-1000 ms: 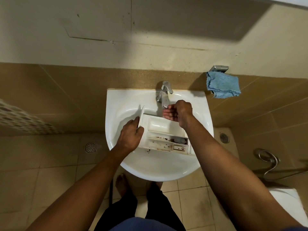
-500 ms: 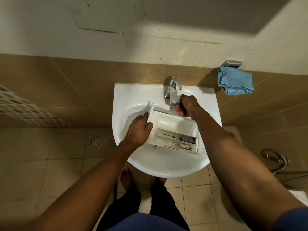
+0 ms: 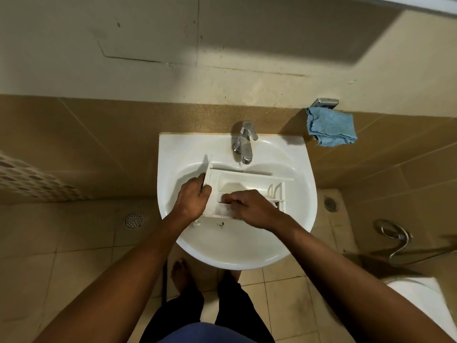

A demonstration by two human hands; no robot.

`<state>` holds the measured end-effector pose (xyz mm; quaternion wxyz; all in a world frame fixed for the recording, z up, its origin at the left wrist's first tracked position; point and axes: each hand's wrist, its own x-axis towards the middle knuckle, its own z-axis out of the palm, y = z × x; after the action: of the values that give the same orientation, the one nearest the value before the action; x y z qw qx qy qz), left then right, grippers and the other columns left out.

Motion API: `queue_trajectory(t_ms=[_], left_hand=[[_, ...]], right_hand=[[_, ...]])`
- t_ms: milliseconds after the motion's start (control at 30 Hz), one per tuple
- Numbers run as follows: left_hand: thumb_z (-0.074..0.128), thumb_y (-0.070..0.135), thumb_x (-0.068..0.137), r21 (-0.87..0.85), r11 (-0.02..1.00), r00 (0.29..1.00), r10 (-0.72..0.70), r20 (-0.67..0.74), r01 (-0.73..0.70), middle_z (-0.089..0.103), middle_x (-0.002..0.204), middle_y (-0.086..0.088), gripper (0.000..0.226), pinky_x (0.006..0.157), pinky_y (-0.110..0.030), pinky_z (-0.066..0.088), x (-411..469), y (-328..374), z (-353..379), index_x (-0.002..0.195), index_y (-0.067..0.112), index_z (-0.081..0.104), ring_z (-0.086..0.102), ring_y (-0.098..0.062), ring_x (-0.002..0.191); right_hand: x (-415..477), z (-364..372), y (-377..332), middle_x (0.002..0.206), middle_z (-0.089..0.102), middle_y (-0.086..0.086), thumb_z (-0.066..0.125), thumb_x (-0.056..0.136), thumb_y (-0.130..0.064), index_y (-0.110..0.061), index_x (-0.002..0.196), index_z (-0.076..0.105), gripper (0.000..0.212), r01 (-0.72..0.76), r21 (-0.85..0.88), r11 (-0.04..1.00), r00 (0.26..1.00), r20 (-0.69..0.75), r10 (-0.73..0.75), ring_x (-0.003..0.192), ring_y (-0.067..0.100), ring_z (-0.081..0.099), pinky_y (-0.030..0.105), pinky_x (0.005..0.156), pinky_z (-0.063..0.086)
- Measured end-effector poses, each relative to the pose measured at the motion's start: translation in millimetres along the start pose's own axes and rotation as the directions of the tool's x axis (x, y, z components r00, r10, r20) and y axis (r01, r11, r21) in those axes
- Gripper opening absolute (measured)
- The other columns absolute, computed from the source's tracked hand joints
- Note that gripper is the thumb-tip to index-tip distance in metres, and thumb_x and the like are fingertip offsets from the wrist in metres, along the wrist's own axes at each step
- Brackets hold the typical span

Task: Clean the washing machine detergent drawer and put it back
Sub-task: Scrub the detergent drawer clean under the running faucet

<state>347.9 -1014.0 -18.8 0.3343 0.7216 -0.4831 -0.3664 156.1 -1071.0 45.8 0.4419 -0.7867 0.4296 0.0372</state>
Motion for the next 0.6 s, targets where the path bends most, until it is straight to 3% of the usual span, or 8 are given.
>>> queue_trajectory(t_ms=[33, 100, 167, 267, 333, 400, 467, 600], left_hand=[[0.038, 0.033, 0.096, -0.006, 1.0, 1.0, 0.01, 0.006, -0.009, 0.067, 0.098, -0.003, 0.05, 0.083, -0.033, 0.048, -0.2, -0.4, -0.1, 0.134, 0.014, 0.064, 0.061, -0.021, 0.088], [0.041, 0.028, 0.1, -0.02, 0.999, 1.0, 0.029, -0.001, -0.029, 0.069, 0.102, -0.006, 0.045, 0.085, -0.031, 0.047, -2.2, -1.0, 0.5, 0.136, 0.013, 0.063, 0.062, -0.021, 0.09], [0.04, 0.029, 0.099, -0.034, 0.999, 0.999, 0.041, -0.015, -0.041, 0.07, 0.107, -0.006, 0.047, 0.086, -0.03, 0.046, -2.6, -3.1, 0.1, 0.137, 0.013, 0.063, 0.062, -0.019, 0.093], [0.043, 0.02, 0.101, -0.028, 0.999, 0.999, 0.044, -0.028, -0.045, 0.065, 0.093, 0.002, 0.039, 0.079, -0.027, 0.041, -2.8, -5.1, -1.7, 0.132, 0.011, 0.065, 0.059, -0.018, 0.086], [0.045, 0.013, 0.102, -0.017, 0.999, 0.998, 0.049, -0.034, -0.05, 0.059, 0.083, 0.008, 0.032, 0.075, -0.026, 0.039, -3.4, -3.5, -3.1, 0.127, 0.009, 0.066, 0.059, -0.018, 0.08], [0.045, 0.017, 0.102, -0.014, 0.999, 0.998, 0.044, -0.034, -0.045, 0.06, 0.083, 0.005, 0.033, 0.071, -0.026, 0.041, -3.4, -2.7, -1.6, 0.126, 0.009, 0.066, 0.058, -0.011, 0.076], [0.042, 0.029, 0.098, 0.001, 1.0, 0.999, 0.028, -0.024, -0.028, 0.066, 0.089, -0.002, 0.04, 0.073, -0.029, 0.047, -3.2, -0.6, 0.9, 0.125, 0.011, 0.066, 0.06, -0.013, 0.078], [0.045, 0.028, 0.101, 0.049, 0.999, 1.0, 0.015, 0.003, -0.015, 0.066, 0.096, -0.006, 0.035, 0.075, -0.029, 0.041, -1.0, -3.0, 7.5, 0.125, 0.01, 0.064, 0.059, -0.019, 0.084]], right_hand=[[-3.1, -6.5, 4.2, 0.119, 0.076, 0.004, 0.055, 0.094, -0.029, -0.012, 0.11, 0.079, 0.033, -0.067, 0.09, 0.994, 0.998, 0.015, 0.066, 0.111, 0.022, 0.069, 0.045, 0.098, 0.055], [-7.7, -20.7, 10.7, 0.108, 0.077, 0.007, 0.055, 0.091, -0.027, -0.01, 0.095, 0.08, 0.03, -0.193, 0.344, 0.919, 0.978, -0.012, 0.21, 0.104, 0.031, 0.071, 0.048, 0.082, 0.063], [-14.1, -33.8, 11.5, 0.098, 0.079, 0.005, 0.048, 0.095, -0.011, -0.008, 0.086, 0.079, 0.033, -0.205, 0.412, 0.888, 0.961, -0.086, 0.262, 0.097, 0.031, 0.073, 0.042, 0.067, 0.064], [-19.6, -36.8, 12.6, 0.089, 0.078, -0.004, 0.048, 0.095, -0.017, -0.016, 0.084, 0.079, 0.033, -0.116, -0.011, 0.993, 0.983, -0.146, 0.114, 0.087, 0.018, 0.072, 0.039, 0.075, 0.061], [-18.7, -28.3, 8.0, 0.091, 0.075, -0.001, 0.045, 0.094, -0.029, -0.015, 0.086, 0.073, 0.032, -0.074, -0.38, 0.922, 0.995, -0.084, 0.045, 0.091, 0.024, 0.07, 0.037, 0.074, 0.053], [-13.0, -18.5, -2.9, 0.103, 0.071, 0.009, 0.043, 0.098, -0.034, -0.012, 0.09, 0.063, 0.032, -0.07, -0.572, 0.817, 0.997, -0.023, 0.07, 0.101, 0.033, 0.066, 0.034, 0.072, 0.042], [-5.4, -8.1, -15.4, 0.114, 0.069, 0.014, 0.044, 0.1, -0.035, -0.01, 0.102, 0.065, 0.033, -0.075, -0.612, 0.788, 0.993, 0.027, 0.116, 0.109, 0.037, 0.063, 0.034, 0.076, 0.036], [1.9, 6.7, -26.6, 0.11, 0.072, 0.009, 0.042, 0.078, -0.035, -0.017, 0.109, 0.069, 0.044, 0.011, -0.398, 0.917, 0.994, 0.104, 0.033, 0.108, 0.036, 0.063, 0.034, 0.077, 0.044]])
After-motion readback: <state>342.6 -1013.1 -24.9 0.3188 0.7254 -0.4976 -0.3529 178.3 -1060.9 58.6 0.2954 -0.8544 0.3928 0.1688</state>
